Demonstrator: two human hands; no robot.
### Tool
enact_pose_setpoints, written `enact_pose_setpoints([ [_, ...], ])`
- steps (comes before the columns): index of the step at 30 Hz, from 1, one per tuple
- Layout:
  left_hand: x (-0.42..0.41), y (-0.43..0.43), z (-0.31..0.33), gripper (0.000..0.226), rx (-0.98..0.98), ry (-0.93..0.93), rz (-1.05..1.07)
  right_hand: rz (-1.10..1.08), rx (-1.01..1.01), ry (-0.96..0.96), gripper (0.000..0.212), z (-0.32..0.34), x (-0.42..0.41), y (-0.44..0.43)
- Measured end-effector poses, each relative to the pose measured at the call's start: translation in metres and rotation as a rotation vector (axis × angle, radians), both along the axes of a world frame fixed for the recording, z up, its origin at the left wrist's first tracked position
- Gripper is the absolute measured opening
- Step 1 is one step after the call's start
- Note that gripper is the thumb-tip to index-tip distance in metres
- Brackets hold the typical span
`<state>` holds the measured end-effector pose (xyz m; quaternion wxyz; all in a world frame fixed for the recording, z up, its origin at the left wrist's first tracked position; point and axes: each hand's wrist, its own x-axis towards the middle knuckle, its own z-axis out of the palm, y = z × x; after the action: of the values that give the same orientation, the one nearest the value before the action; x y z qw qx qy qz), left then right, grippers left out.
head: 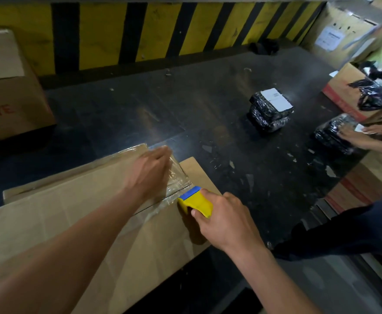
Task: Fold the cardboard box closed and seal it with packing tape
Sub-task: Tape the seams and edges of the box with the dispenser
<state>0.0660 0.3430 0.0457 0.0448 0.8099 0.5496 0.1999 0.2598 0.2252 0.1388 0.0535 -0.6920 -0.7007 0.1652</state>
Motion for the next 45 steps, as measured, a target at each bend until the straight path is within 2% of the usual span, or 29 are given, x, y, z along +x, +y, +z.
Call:
enact_pose_setpoints([
  [2,0.006,-0.014,-0.011,0.043,-0.083,-0.023,-0.083,-0.002,0.01,-0.007,0.062,-0.002,0.0,0.001],
  [5,0.008,-0.028,-0.026,0.064,-0.19,0.17,-0.14,-0.004,0.002,-0.001,0.063,-0.002,0.001,0.001],
  [10,0.004,-0.024,-0.024,0.075,-0.241,0.177,-0.12,0.017,-0.004,0.075,0.066,0.004,0.013,-0.009],
  [15,0.008,-0.026,-0.02,0.071,-0.275,0.121,-0.111,0.013,-0.002,0.089,0.062,0.016,0.039,-0.038],
  [25,0.026,-0.038,-0.006,0.067,-0.252,0.252,-0.061,-0.008,-0.014,-0.008,0.062,-0.005,0.029,-0.047],
  [29,0.047,-0.053,-0.015,0.073,-0.253,0.185,-0.127,0.013,-0.006,-0.001,0.062,-0.007,0.03,-0.045],
  [36,0.04,-0.055,-0.023,0.074,-0.255,0.14,-0.127,0.024,0.024,0.077,0.061,0.005,0.045,-0.051],
  [45,0.041,-0.059,-0.025,0.057,-0.245,0.049,-0.117,-0.032,0.019,0.082,0.066,-0.003,0.064,-0.091],
])
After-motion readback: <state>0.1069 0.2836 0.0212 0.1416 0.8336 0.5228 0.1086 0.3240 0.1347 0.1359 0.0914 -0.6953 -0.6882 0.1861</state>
